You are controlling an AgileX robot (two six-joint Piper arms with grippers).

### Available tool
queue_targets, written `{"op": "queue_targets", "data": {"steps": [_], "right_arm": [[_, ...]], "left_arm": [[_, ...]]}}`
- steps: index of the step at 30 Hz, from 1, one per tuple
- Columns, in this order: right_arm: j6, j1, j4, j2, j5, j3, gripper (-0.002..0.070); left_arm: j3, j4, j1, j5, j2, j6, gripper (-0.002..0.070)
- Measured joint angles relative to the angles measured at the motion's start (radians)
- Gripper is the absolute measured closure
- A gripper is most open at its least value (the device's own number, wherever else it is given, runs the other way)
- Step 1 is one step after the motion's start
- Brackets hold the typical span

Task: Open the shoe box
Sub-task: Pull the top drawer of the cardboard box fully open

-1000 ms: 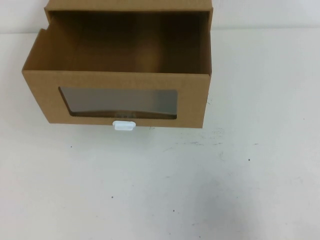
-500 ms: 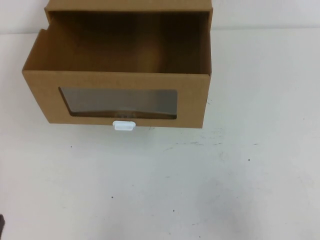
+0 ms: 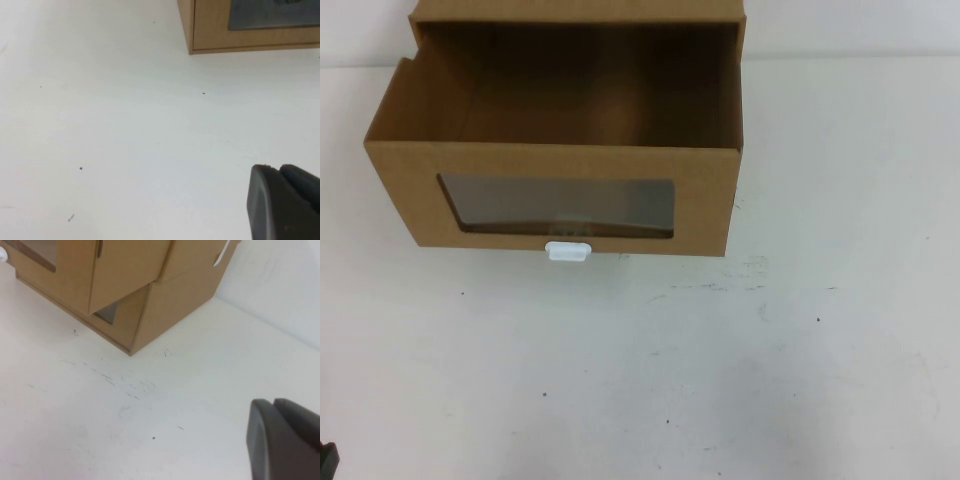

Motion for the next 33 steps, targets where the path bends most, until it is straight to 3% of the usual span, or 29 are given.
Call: {"op": "queue_targets", "data": {"steps": [10, 14, 20, 25, 30, 33], "right_arm": [[0.000, -0.026, 0.004, -0.005, -0.020, 0.000, 0.0689], [-0.007, -0.192, 0.005, -0.010, -0.077, 0.000, 0.0689], [-0.005, -0.620, -0.011, -0.011, -0.171, 0.000, 0.0689], [0.180, -0.918, 0.069, -0.011, -0.427, 0.000, 0.0689], [0.253, -1.016, 0.095, -0.007, -0.754, 0.001, 0.0689], [0.238, -1.024, 0.141, 0.031, -0.826, 0.001, 0.0689]], "left_arm": [[0.000, -0.002, 0.000, 0.000, 0.000, -0.002, 0.0677], [0.000, -0.002, 0.000, 0.000, 0.000, -0.002, 0.0677], [0.000, -0.002, 0.000, 0.000, 0.000, -0.004, 0.0677], [0.000, -0.002, 0.000, 0.000, 0.000, -0.004, 0.0677], [0.000, -0.002, 0.000, 0.000, 0.000, -0.004, 0.0677], [0.000, -0.002, 0.000, 0.000, 0.000, -0.004, 0.0677]]}}
